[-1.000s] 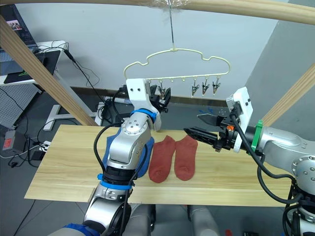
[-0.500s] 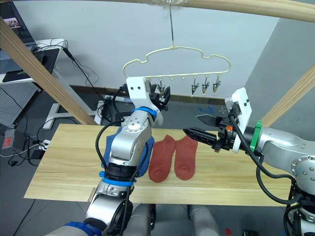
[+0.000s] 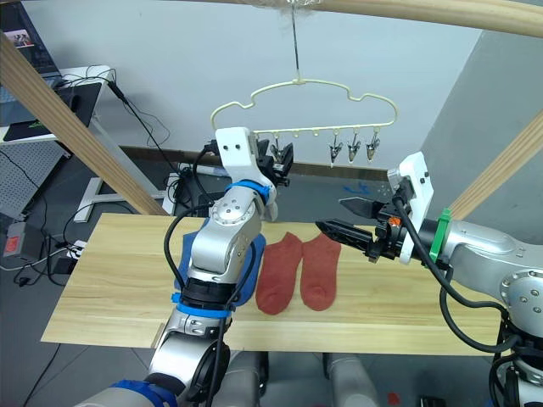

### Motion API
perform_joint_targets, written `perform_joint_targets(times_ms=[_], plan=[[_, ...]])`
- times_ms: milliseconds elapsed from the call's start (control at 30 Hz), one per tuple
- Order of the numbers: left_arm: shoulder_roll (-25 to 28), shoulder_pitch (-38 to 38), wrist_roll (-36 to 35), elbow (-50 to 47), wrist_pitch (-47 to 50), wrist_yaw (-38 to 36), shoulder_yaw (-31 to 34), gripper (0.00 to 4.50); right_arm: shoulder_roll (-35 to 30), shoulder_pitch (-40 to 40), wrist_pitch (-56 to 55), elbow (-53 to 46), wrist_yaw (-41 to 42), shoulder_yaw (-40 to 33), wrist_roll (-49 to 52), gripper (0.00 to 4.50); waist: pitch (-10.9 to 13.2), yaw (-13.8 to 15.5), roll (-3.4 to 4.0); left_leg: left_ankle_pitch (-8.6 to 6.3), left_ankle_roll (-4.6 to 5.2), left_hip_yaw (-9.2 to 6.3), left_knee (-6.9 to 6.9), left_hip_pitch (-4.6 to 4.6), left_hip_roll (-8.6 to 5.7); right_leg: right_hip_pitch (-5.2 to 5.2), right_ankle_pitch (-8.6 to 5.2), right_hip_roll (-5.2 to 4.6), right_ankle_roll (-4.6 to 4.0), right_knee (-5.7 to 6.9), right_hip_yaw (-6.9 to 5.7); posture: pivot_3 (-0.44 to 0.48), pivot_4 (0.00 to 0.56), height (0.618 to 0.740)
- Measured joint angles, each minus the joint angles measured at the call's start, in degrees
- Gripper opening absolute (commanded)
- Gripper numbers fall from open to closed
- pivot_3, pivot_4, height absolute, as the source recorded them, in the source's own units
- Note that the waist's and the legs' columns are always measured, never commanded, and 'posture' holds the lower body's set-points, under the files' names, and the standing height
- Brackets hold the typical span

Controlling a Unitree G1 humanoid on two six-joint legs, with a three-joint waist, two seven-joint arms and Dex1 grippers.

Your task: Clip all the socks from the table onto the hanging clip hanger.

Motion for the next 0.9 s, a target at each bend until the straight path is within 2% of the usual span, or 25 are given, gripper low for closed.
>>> perform_joint_targets(times_ms=[200,733,833,900], plan=[[-0.02,0.70,1.29,-0.05,-0.11,0.02,-2.05,2.56,0.00,0.00,-0.05,0.00,0.01,0.42,-0.03,3.80,0.01,-0.01,0.00,0.00,0.00,0.00,0.00,0.00,0.00,-0.01,0.00,0.00,0.00,0.00,0.00,-0.104,0.307,0.740],[-1.47,0.80,1.73,-1.48,-0.03,0.73,-1.92,2.56,0.00,-0.01,-0.16,0.02,0.05,1.21,-0.09,3.80,0.01,-0.01,0.00,0.00,0.00,0.00,-0.02,-0.02,0.00,-0.02,0.00,0.00,0.00,-0.02,0.00,-0.105,0.303,0.740],[-1.61,0.81,1.70,-1.67,0.05,1.23,-1.36,2.00,0.00,-0.01,-0.17,0.02,0.04,1.21,-0.10,3.80,0.01,0.00,-0.01,0.00,0.00,0.00,-0.02,-0.02,0.00,-0.02,0.00,0.00,0.00,-0.02,0.00,-0.105,0.303,0.740],[-1.62,0.81,1.65,-1.70,0.09,1.27,-1.07,1.40,0.00,-0.01,-0.17,0.02,0.04,1.22,-0.10,3.80,0.01,0.00,-0.01,0.00,0.00,0.00,-0.02,-0.02,0.00,-0.02,0.00,0.00,0.00,-0.02,0.00,-0.100,0.298,0.740]])
